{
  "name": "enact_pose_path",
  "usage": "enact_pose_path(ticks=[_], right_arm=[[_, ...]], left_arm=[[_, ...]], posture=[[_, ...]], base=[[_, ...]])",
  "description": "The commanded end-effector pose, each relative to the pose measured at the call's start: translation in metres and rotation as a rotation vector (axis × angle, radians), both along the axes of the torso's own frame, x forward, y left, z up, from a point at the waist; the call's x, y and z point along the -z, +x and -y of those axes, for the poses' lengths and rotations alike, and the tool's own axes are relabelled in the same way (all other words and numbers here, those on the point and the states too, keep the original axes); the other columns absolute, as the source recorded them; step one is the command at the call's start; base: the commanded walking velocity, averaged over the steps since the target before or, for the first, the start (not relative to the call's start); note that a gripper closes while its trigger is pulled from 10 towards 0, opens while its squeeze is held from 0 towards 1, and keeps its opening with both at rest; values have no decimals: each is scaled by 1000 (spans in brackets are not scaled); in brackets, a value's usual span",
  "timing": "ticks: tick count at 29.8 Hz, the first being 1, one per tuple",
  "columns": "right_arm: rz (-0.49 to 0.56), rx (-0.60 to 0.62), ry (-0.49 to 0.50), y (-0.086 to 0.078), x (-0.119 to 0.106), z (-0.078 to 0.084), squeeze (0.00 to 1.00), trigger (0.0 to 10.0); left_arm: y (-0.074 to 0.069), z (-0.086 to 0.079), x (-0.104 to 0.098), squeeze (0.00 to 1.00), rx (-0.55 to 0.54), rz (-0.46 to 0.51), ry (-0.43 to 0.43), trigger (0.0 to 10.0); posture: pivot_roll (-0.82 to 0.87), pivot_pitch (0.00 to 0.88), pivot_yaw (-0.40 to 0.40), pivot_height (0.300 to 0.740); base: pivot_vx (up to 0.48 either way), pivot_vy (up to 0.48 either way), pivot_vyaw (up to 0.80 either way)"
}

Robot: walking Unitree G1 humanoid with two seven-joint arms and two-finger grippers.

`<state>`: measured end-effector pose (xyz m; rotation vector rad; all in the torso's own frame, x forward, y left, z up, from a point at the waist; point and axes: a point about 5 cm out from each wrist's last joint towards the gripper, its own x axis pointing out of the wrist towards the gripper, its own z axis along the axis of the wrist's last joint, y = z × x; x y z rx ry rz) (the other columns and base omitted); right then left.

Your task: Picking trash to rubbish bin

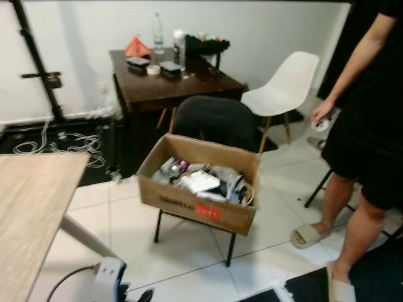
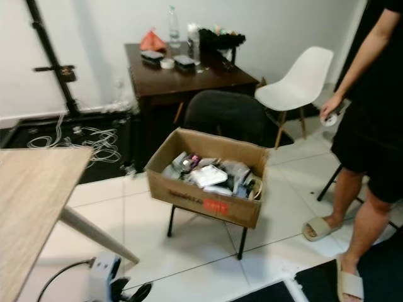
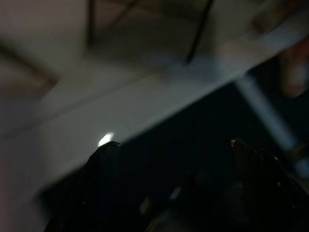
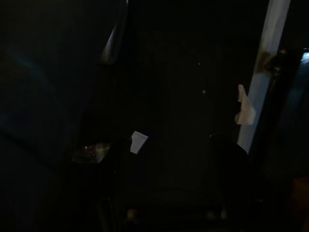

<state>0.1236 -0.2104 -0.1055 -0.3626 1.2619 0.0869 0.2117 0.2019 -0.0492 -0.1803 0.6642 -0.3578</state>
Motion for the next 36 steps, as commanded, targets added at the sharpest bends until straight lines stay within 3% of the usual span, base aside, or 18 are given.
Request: enact_pose_path(ticks=[1, 7, 8, 9, 16, 22, 28, 36], right_arm=[[-14, -1, 7, -4, 1, -2, 0, 10000], [-11, -6, 8, -2, 1, -3, 0, 10000], [-11, -6, 8, -2, 1, -3, 0, 10000], [-9, -7, 10, -2, 1, -4, 0, 10000], [2, -14, 28, 2, 1, -7, 0, 10000], [24, -29, 39, 8, -1, -9, 0, 10000], [34, -53, -4, 14, -5, -1, 0, 10000], [38, -47, -21, 15, -6, 6, 0, 10000]], left_arm=[[-9, -3, 7, 0, -15, -48, 39, 10000], [-58, -22, 33, 0, -144, -249, 126, 10000], [-58, -22, 33, 0, -144, -249, 126, 10000], [-74, -26, 40, 0, -182, -308, 151, 10000], [-108, -29, 52, 0, -298, -436, 174, 10000], [-108, -28, 53, 0, -309, -433, 186, 10000], [-96, -23, 51, 0, -296, -409, 189, 10000], [-90, -21, 50, 0, -273, -406, 203, 10000]], posture=[[-53, 124, 36, 740], [-47, 111, 38, 740], [-47, 111, 38, 740], [-44, 107, 37, 740], [-34, 100, 39, 740], [-28, 97, 35, 740], [-36, 94, 32, 740], [-52, 90, 39, 740]], base=[[0, 0, 0], [0, -80, 0], [0, -480, 0], [0, -465, 0], [0, -133, 0], [0, 0, 93], [0, 0, 796], [0, 0, 793]])
